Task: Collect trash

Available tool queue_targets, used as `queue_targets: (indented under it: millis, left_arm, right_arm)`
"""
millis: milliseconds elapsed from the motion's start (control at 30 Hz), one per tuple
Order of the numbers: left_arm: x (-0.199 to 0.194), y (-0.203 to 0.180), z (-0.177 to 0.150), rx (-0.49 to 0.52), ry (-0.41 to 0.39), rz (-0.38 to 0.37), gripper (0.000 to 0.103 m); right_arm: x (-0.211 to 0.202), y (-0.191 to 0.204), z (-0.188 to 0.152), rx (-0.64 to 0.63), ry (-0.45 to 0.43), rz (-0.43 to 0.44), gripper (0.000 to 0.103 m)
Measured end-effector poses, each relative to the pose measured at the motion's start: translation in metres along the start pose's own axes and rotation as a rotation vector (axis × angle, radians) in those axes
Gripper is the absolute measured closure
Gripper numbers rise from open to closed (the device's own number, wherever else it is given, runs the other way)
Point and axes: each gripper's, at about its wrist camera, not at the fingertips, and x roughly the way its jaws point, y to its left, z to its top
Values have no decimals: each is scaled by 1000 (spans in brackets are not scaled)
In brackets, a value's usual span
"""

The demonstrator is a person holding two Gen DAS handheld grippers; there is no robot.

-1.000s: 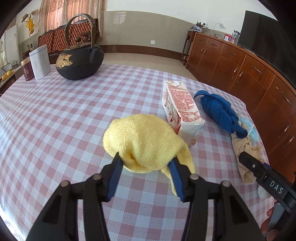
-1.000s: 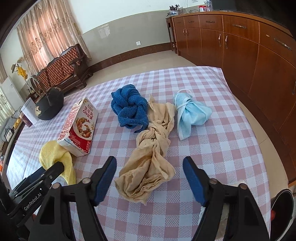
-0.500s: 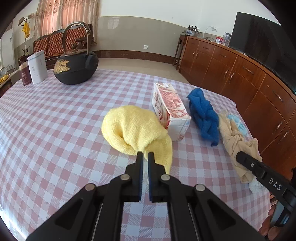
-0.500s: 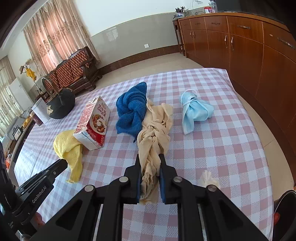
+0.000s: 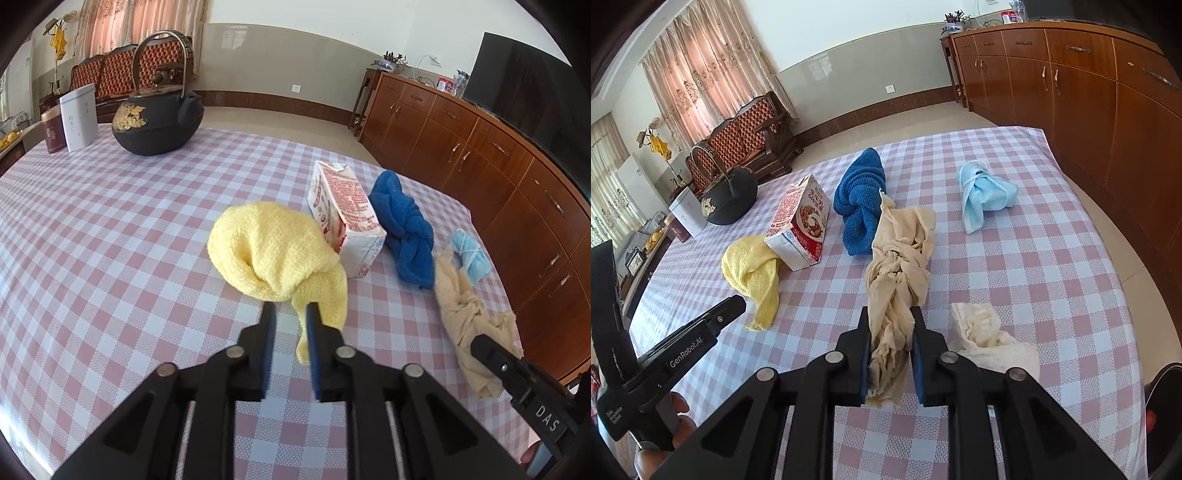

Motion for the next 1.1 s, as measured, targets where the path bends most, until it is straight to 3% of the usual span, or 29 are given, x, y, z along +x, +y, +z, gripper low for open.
queue_targets:
  millis: [33,67,100,167,300,533,600,633,667,767,867,1100]
  left_arm:
    - [0,-1,2,-2,-4,-3,57]
    - [-1,-2,4,-1,-18,-2,45]
    - [-3,-4,6,3,-37,-1,42]
    - [-6,-10,10,23,-71,10,33]
    - [10,-13,18,42,-51,60,32]
    - [33,-9,16,13,14,68,33]
    - [35,-7,15,3,17,74,45]
    - [36,-7,13,3,25,78,62]
    - [36,-7,13,1,33,76,69]
    - [34,-5,11,-12,26,74,84]
    - [30,-4,8,-25,19,63,92]
    - [8,1,-2,-28,-18,46,93]
  right_arm:
    - [0,1,1,-5,-4,-2,74]
    - [0,2,3,-9,-8,-7,63]
    - [0,2,4,-11,-16,-14,51]
    - [-1,2,7,-12,-38,-25,39]
    - [7,2,12,-12,-35,-38,38]
    - [21,5,16,-27,-23,-66,38]
    - [23,5,15,-27,-20,-69,38]
    - [23,5,15,-28,-23,-72,38]
    - [23,5,14,-30,-26,-71,40]
    - [24,5,13,-40,-21,-60,66]
    - [24,5,13,-38,-22,-50,70]
    - [8,1,10,-2,-33,10,76]
